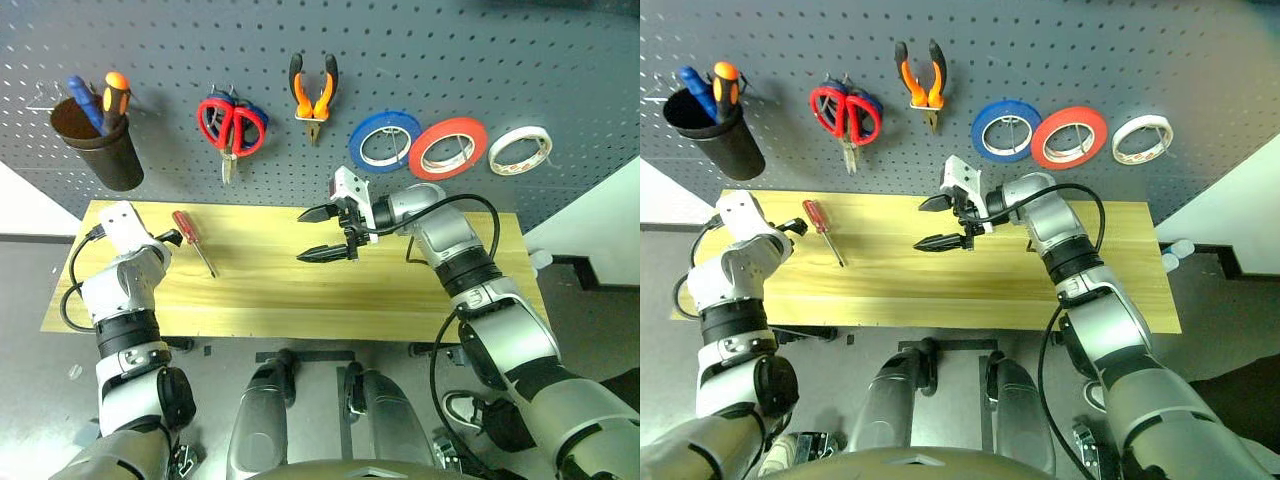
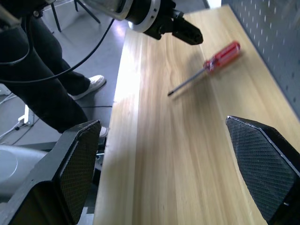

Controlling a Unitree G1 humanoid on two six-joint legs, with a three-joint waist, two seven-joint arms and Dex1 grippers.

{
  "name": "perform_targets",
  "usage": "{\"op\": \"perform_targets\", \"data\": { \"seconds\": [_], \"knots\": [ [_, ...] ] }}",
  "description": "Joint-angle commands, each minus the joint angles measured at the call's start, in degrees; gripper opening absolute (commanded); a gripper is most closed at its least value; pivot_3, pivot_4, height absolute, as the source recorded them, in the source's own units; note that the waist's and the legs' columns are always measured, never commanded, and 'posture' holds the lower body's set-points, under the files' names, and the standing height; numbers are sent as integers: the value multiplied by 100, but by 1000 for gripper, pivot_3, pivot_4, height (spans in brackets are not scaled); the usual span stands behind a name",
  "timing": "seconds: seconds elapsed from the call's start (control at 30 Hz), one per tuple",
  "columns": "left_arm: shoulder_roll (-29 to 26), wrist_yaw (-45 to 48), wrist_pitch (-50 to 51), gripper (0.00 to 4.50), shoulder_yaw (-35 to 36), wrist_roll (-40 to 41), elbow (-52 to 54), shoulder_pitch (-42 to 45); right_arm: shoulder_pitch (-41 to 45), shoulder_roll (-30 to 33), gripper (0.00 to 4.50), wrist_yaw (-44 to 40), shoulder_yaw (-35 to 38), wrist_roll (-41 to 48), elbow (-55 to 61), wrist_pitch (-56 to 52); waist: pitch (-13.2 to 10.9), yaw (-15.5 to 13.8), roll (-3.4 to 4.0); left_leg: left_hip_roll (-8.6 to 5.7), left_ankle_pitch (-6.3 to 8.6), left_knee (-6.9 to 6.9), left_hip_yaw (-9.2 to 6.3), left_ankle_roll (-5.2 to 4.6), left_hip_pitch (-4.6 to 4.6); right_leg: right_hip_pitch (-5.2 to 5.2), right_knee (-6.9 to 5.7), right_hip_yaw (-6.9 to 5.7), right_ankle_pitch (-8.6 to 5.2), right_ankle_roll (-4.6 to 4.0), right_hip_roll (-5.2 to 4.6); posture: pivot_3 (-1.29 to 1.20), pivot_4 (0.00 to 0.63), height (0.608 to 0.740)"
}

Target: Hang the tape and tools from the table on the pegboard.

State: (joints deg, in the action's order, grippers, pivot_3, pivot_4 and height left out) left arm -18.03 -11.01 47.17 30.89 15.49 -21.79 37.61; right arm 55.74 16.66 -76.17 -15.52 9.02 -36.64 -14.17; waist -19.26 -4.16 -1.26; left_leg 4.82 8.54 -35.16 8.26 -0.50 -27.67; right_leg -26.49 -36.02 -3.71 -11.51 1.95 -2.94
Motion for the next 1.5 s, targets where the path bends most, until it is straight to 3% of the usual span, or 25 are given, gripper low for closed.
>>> {"op": "perform_targets", "data": {
  "seconds": [0.03,0.47,0.63,0.73,0.8,1.0,1.07,1.3,1.5],
  "knots": [
    [-184,137,-419,4445,-142,-67,-453,307,-79,69,4500,-73,35,-5,244,-14,-97,3,4,0,-21,-1,0,-11,-4,-2,-6,0,-9,4,0,180,460,740],
    [-456,96,-1564,4445,-324,-137,-2877,1519,-399,375,4500,-36,76,-5,771,-320,-420,45,11,-5,-37,0,1,-34,-53,-36,-17,-25,-33,63,-3,141,493,740],
    [-259,-265,-1407,4445,-296,-44,-2975,1525,-538,450,4500,-16,74,5,983,-418,-447,47,21,-6,-38,-7,2,-34,-47,-35,-30,-25,-36,70,-3,140,489,740],
    [-108,-554,-1369,3904,-71,134,-2893,1425,-541,466,4500,29,82,-18,978,-394,-447,49,21,-6,-38,-7,3,-34,-44,-32,-31,-25,-37,71,-3,131,480,740],
    [-64,-665,-1282,3307,-17,179,-2834,1381,-521,462,4500,71,93,-25,952,-370,-447,51,22,-6,-38,-6,3,-33,-35,-26,-31,-24,-37,72,-3,126,479,740],
    [289,-1322,-947,1334,376,485,-2297,1159,-467,491,4500,88,97,-82,843,-204,-448,44,23,-8,-31,-4,4,-20,-16,-7,-31,-24,-39,74,-12,126,463,740],
    [378,-1470,-787,869,505,599,-2041,1057,-430,491,4500,98,108,-87,797,-172,-448,46,22,-11,-30,-2,7,-18,-7,0,-31,-24,-40,76,-17,124,455,740],
    [509,-1359,203,872,383,905,-701,562,-305,474,4500,96,136,-122,574,66,-444,56,22,-12,-30,5,16,-17,4,7,-31,-24,-40,77,-19,128,394,740],
    [504,-1132,2093,872,73,1239,1795,-419,-362,624,4500,-289,330,344,1229,-346,-425,53,7,-13,-44,8,20,10,-8,1,-26,-23,-40,81,-13,154,310,740]
  ]
}}
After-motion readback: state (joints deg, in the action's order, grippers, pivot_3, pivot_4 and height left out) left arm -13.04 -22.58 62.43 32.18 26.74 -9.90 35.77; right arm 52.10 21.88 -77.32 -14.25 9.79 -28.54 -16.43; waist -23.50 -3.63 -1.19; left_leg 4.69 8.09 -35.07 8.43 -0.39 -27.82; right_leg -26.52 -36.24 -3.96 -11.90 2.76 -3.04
